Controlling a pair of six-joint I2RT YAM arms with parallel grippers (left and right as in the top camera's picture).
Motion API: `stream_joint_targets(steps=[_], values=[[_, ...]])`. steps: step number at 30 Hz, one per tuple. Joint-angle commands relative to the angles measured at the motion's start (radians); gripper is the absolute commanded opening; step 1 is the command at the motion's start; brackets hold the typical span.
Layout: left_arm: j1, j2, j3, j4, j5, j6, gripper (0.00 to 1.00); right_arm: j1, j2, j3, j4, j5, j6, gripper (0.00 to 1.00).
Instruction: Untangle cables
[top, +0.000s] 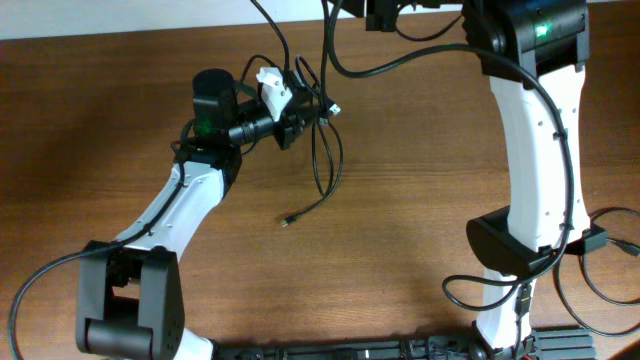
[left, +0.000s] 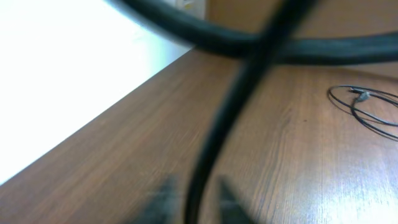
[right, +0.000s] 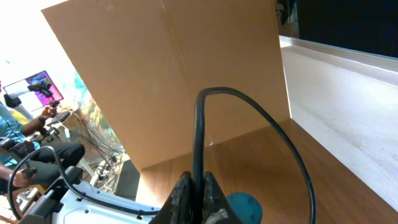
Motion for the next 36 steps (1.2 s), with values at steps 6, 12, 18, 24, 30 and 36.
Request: stream_joint_targets(steps=[6,12,18,24,30,36], values=[[0.084,0.008,0.006,-0.282,-0.135,-0.166,0.00,-0.052,-0.031,0.005,-0.074,0.215,0.005,0.04],[0.253,0.008,0.006,-0.535,-0.253,-0.166,0.00,-0.203,-0.031,0.005,-0.202,0.404,0.005,0.04],[0.320,0.008,0.006,-0.563,-0.091,-0.166,0.33,-0.361,-0.031,0.005,-0.357,0.622,0.003,0.04],[0.318,0.008,0.006,-0.620,-0.035,-0.166,0.99,-0.474,-0.030,0.005,-0.558,1.051,0.001,0.04],[0.318,0.008,0.006,-0.678,-0.036,-0.161,0.99,-0.582,-0.002,0.005,-0.691,1.315,0.001,0.04],[0.318,0.008,0.006,-0.718,-0.036,-0.138,0.99,-0.716,0.077,-0.023,-0.739,1.425,0.002,0.04]])
